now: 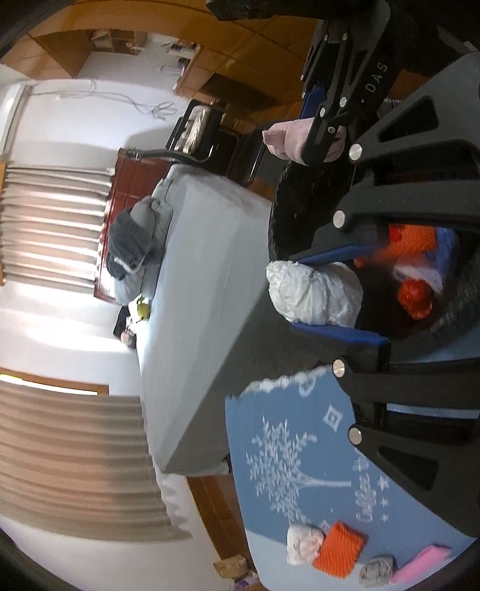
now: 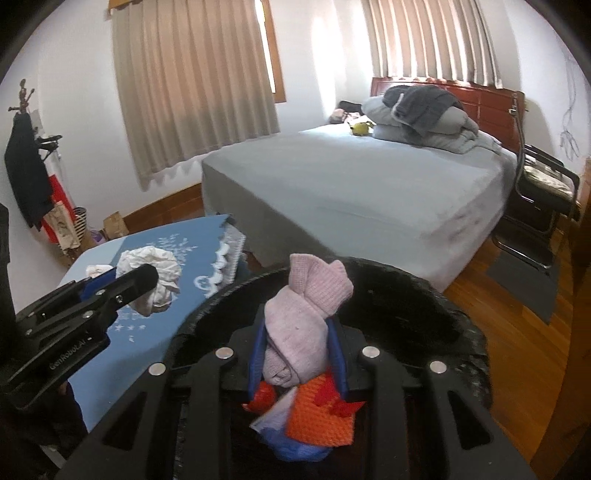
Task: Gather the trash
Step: 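Carry the white bag and pink sock over the bin and open both tools, then return the left tool to the table and grasp the grey yarn ball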
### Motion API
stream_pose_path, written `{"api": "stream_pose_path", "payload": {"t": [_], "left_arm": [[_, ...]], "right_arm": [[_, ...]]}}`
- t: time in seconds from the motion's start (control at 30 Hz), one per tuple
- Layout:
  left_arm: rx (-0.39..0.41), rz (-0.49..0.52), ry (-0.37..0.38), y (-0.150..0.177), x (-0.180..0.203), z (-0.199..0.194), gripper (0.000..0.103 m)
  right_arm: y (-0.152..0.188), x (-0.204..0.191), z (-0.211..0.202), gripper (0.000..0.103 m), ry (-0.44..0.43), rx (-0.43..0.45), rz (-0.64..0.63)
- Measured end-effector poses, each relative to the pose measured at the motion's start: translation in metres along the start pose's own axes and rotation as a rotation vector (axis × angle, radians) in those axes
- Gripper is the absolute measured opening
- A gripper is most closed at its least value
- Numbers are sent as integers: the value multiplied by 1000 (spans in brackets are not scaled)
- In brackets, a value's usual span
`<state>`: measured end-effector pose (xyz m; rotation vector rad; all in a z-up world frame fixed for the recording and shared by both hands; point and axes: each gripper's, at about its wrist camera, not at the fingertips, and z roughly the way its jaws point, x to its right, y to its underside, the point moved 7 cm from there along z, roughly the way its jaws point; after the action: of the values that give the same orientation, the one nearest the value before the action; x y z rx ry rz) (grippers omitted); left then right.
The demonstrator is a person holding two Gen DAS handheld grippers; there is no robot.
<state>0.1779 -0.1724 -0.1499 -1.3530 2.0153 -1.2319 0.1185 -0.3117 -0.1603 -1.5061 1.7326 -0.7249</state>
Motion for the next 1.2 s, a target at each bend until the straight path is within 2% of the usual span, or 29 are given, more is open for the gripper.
{"api": "stream_pose_path", "payload": {"t": [0.17, 0.27, 0.3, 0.37, 0.47, 0.57, 0.63, 0.7, 0.8, 1.2], "left_arm": [[-20, 17, 44, 1, 19, 18, 30], [-33, 17, 67, 3, 25, 27, 35], [-37, 17, 70, 4, 25, 29, 37], [-39, 16, 73, 3, 25, 32, 47], [-33, 11, 69, 2, 22, 31, 57], [-22, 7, 47, -1, 16, 27, 64], [-8, -1, 22, -4, 8, 22, 72], [7, -7, -9, -7, -3, 15, 78], [24, -16, -54, -10, -21, 4, 86], [54, -72, -256, -2, -113, -52, 88]], "right_arm": [[3, 22, -2, 33, 30, -8, 28], [5, 30, -2, 40, 45, -8, 39], [5, 33, -3, 45, 50, -5, 41], [5, 37, -5, 50, 61, 0, 45], [5, 44, -7, 58, 74, 7, 55], [4, 48, -9, 71, 89, 21, 59], [1, 48, -11, 88, 99, 35, 56], [-1, 47, -13, 96, 112, 49, 50], [-5, 38, -15, 97, 109, 64, 36], [-13, -40, 3, 97, -11, 59, -34]]}}
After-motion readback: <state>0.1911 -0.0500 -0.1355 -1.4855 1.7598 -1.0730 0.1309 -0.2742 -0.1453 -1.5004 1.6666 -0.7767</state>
